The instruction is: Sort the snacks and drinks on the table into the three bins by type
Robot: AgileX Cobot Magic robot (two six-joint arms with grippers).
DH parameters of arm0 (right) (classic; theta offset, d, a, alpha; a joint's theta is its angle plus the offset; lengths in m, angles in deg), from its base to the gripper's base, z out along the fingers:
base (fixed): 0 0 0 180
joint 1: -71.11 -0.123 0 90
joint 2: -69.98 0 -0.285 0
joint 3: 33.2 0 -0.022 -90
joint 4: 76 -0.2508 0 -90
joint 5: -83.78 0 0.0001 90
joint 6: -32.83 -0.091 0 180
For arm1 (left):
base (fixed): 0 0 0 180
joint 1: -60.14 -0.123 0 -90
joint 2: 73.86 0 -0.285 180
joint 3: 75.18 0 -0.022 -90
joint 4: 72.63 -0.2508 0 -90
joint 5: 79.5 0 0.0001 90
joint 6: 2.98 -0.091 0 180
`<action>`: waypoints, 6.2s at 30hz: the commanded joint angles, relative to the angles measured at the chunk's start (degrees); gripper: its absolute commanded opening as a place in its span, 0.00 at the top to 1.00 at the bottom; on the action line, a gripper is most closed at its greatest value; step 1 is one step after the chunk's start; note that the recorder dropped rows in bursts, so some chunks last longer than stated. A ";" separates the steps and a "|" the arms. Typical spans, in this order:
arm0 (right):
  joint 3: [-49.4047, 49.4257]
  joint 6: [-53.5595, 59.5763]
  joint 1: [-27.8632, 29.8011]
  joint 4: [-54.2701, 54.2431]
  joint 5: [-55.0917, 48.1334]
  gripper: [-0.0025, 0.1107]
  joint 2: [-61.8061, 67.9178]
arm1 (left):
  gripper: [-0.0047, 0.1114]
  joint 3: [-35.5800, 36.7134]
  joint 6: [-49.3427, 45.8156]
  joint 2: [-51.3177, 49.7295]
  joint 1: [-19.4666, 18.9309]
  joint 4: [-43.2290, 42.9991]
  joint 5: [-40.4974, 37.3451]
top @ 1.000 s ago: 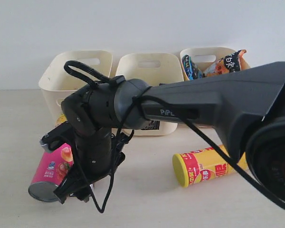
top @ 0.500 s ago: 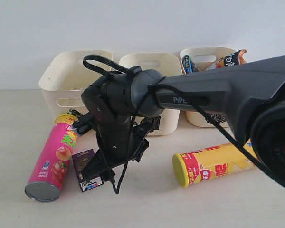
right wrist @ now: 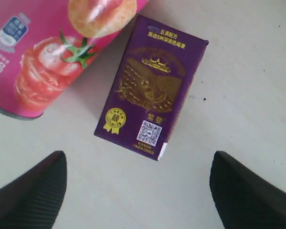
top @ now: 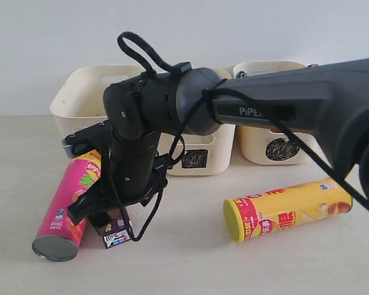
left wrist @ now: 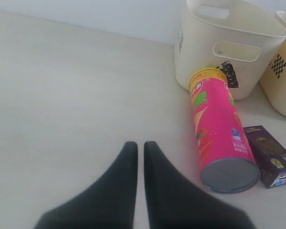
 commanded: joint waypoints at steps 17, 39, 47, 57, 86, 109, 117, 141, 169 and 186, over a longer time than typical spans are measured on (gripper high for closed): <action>0.01 -0.67 -0.45 1.71 7.90 0.32 4.16 | 0.92 -0.18 0.45 0.22 -0.19 0.41 0.10; 0.01 -2.50 -0.45 3.39 10.94 0.32 6.52 | 0.92 -0.18 0.45 0.22 -0.19 0.41 0.10; 0.01 -2.76 -0.45 3.48 11.98 0.32 6.52 | 0.92 -0.18 0.45 0.22 -0.19 0.41 0.10; 0.01 -3.85 -0.45 3.76 9.93 0.46 7.07 | 0.92 -0.18 0.45 0.22 -0.19 0.41 -0.01; 0.01 -11.78 -0.47 16.94 -4.66 0.98 -7.26 | 0.92 -0.18 0.45 0.22 -0.19 0.41 0.03; 6.56 -3.34 17.39 26.16 26.80 0.98 -15.58 | 0.92 -0.18 0.45 0.22 -0.19 0.16 0.03; 3.15 -3.34 20.99 26.16 33.33 0.98 -7.91 | 0.92 -0.18 0.45 0.22 -0.19 0.16 0.14; -4.03 -3.60 23.46 25.11 33.56 0.34 1.84 | 0.92 -0.18 0.45 0.22 -0.19 0.16 0.15; 18.42 -11.99 38.39 25.47 3.03 0.98 -28.68 | 0.92 -0.18 0.45 0.22 -0.19 0.16 0.07; 39.78 -17.21 38.51 24.45 6.05 0.98 -52.87 | 0.92 -0.18 0.45 0.22 -0.19 0.16 0.07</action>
